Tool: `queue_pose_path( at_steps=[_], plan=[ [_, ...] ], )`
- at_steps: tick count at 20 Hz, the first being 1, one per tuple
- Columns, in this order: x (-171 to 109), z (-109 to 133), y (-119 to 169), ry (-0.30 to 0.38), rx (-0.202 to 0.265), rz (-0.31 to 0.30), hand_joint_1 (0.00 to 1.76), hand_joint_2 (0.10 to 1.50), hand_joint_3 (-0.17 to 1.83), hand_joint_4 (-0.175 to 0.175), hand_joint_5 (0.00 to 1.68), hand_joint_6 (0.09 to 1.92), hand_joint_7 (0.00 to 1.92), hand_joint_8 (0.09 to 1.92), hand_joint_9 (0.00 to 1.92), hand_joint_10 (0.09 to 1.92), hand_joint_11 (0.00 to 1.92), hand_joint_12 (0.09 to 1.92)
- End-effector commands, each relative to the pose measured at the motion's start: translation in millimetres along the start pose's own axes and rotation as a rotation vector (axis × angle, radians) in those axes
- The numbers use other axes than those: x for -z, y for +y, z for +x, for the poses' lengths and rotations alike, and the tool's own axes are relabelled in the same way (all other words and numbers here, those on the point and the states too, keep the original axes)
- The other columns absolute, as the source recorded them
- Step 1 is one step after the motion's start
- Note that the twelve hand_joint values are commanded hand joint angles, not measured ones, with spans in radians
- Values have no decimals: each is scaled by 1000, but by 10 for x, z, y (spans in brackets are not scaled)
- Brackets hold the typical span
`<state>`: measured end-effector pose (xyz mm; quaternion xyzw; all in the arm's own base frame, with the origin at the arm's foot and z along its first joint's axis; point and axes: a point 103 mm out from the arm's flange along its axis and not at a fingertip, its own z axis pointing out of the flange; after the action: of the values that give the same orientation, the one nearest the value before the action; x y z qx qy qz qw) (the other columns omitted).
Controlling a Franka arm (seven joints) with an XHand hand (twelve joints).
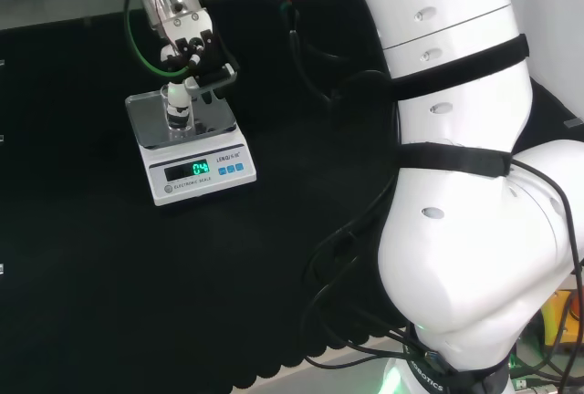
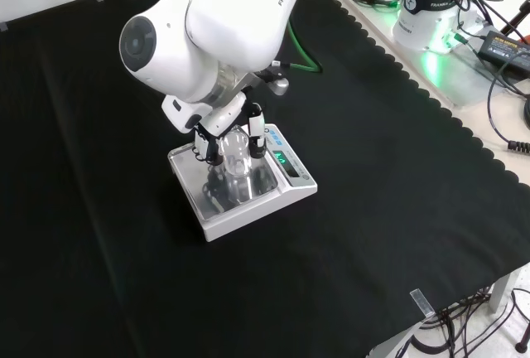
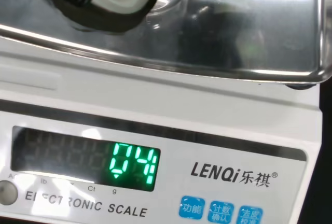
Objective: Put the beaker on the electronic balance.
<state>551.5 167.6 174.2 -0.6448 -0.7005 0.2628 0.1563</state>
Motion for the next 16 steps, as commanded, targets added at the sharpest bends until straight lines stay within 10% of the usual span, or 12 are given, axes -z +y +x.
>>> queue_pose_path(
  at_steps=[1, 6, 11, 16],
  plan=[
    [137, 128, -200, -82, -58, -32, 861, 715, 498, -175, 379, 394, 444, 824, 825, 355, 872, 1022],
    [310, 161, -395, -113, -61, -80, 675, 652, 331, -175, 81, 87, 26, 589, 95, 883, 348, 1401],
    [550, 105, -654, -122, -68, -108, 603, 649, 202, -175, 1, 87, 0, 87, 1, 657, 120, 1508],
    [765, 15, -882, -100, -80, -113, 586, 664, 148, -175, 0, 87, 3, 87, 0, 602, 74, 1532]
  ],
)
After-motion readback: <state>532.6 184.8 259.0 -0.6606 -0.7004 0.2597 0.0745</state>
